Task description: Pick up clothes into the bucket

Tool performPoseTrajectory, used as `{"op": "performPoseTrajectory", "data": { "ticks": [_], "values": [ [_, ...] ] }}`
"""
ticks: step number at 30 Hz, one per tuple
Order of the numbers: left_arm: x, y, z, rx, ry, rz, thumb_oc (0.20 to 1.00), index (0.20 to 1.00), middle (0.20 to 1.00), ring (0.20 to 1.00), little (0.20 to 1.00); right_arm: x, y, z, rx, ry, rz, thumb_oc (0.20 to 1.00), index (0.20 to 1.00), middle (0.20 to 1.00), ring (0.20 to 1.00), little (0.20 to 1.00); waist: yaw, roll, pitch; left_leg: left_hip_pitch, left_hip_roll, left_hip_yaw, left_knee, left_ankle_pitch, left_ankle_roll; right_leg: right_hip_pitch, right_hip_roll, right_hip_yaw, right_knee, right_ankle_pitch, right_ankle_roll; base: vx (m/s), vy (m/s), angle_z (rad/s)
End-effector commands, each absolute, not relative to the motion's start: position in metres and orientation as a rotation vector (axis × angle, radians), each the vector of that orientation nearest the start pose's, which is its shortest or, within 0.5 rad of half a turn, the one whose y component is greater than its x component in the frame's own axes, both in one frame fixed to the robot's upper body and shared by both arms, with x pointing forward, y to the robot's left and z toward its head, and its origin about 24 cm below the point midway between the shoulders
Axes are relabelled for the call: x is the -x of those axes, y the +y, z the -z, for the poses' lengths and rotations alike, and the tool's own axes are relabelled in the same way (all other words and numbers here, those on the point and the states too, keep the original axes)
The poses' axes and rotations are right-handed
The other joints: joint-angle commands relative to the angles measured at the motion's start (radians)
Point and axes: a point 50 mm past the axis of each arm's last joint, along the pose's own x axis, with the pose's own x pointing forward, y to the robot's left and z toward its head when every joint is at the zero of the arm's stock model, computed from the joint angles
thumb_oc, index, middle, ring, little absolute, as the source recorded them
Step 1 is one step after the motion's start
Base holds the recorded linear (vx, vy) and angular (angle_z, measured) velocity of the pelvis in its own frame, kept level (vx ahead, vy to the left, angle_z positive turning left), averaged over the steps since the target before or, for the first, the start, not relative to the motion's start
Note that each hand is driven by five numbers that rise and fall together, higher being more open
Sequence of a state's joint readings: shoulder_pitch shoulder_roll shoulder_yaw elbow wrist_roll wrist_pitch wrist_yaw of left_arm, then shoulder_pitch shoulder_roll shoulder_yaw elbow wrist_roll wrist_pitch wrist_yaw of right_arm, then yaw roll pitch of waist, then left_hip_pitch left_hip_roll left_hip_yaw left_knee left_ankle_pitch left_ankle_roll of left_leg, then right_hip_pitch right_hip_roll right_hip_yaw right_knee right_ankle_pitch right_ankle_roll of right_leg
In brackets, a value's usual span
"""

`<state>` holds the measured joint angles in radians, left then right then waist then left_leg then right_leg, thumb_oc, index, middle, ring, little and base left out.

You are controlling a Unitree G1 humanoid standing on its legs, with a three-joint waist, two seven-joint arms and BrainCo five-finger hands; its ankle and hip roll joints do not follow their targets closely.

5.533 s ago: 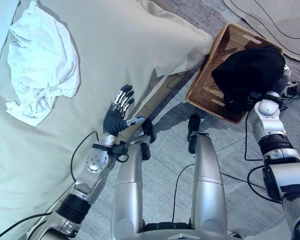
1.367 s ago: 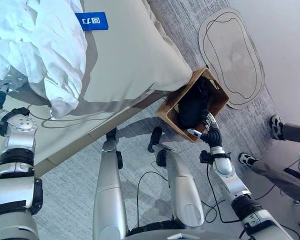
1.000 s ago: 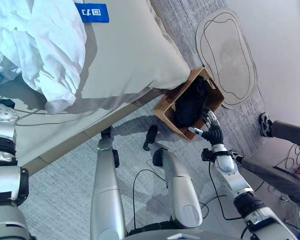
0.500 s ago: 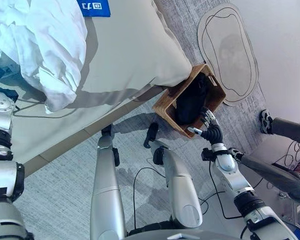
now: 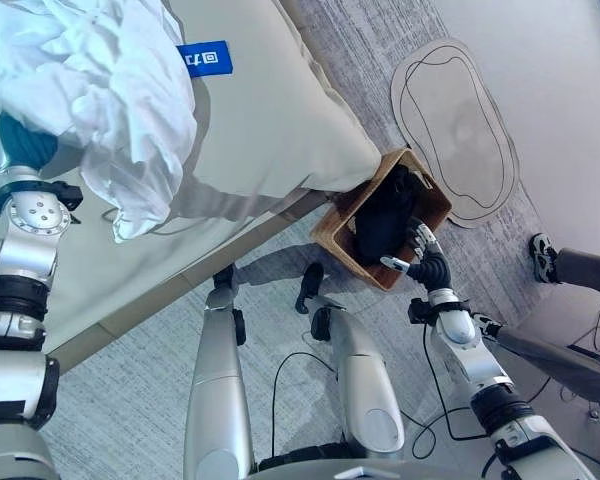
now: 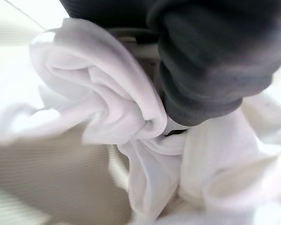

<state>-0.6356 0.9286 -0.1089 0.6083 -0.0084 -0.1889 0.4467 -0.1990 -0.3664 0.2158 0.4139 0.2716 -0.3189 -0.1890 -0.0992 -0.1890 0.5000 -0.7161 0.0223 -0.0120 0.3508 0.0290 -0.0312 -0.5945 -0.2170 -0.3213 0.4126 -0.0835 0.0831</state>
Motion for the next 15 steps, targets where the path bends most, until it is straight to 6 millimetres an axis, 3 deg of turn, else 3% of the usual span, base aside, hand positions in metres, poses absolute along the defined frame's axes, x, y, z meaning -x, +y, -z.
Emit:
{"op": "performPoseTrajectory", "data": {
  "ticks": [1, 2, 3, 4, 10, 15],
  "values": [
    [-0.324, 0.312, -0.211, -0.717, -0.528, -0.52, 0.2, 0.2, 0.2, 0.2, 0.2, -0.273, -0.222, -0.03, 0.178, -0.06, 0.123, 1.0, 1.0, 1.0, 1.0, 1.0, 0.011, 0.06, -0.073, 0.036, 0.006, -0.009, 0.096, -0.103, -0.001, 0.082, -0.114, 0.037, -0.171, 0.214, 0.117, -0.04, 0.008, -0.01],
    [-0.323, 0.306, -0.208, -0.681, -0.545, -0.494, 0.2, 0.2, 0.2, 0.2, 0.2, -0.273, -0.223, -0.028, 0.18, -0.053, 0.124, 1.0, 1.0, 1.0, 1.0, 1.0, 0.015, 0.065, -0.078, 0.056, 0.005, -0.008, 0.082, -0.099, -0.002, 0.101, -0.115, 0.035, -0.18, 0.214, 0.117, 0.0, 0.0, 0.0],
    [-0.322, 0.306, -0.207, -0.681, -0.541, -0.495, 0.2, 0.2, 0.2, 0.2, 0.2, -0.273, -0.223, -0.028, 0.181, -0.05, 0.123, 1.0, 1.0, 1.0, 1.0, 1.0, 0.017, 0.069, -0.082, 0.071, 0.012, -0.015, 0.082, -0.129, -0.009, 0.111, -0.106, 0.043, -0.174, 0.192, 0.128, 0.06, -0.011, 0.05],
    [-0.321, 0.297, -0.196, -0.611, -0.541, -0.45, 0.2, 0.2, 0.2, 0.2, 0.2, -0.271, -0.224, -0.025, 0.181, -0.038, 0.127, 1.0, 1.0, 1.0, 1.0, 1.0, 0.021, 0.073, -0.093, 0.1, 0.003, -0.006, 0.055, -0.092, -0.003, 0.136, -0.119, 0.032, -0.195, 0.216, 0.117, 0.07, -0.012, 0.08],
    [-0.314, 0.261, -0.167, -0.394, -0.536, -0.296, 0.2, 0.2, 0.2, 0.2, 0.2, -0.261, -0.226, -0.01, 0.174, 0.033, 0.137, 1.0, 1.0, 1.0, 1.0, 1.0, 0.03, 0.087, -0.139, 0.216, 0.008, -0.003, -0.018, -0.077, -0.005, 0.24, -0.12, 0.027, -0.234, 0.213, 0.116, 0.06, -0.014, 0.04],
    [-0.313, 0.251, -0.155, -0.335, -0.508, -0.258, 0.2, 0.2, 0.2, 0.2, 0.2, -0.255, -0.228, -0.002, 0.184, 0.074, 0.127, 1.0, 1.0, 1.0, 1.0, 1.0, 0.029, 0.096, -0.174, 0.289, 0.015, 0.0, -0.068, -0.066, -0.011, 0.302, -0.116, 0.023, -0.267, 0.21, 0.115, 0.07, -0.023, -0.02]
  ]
}}
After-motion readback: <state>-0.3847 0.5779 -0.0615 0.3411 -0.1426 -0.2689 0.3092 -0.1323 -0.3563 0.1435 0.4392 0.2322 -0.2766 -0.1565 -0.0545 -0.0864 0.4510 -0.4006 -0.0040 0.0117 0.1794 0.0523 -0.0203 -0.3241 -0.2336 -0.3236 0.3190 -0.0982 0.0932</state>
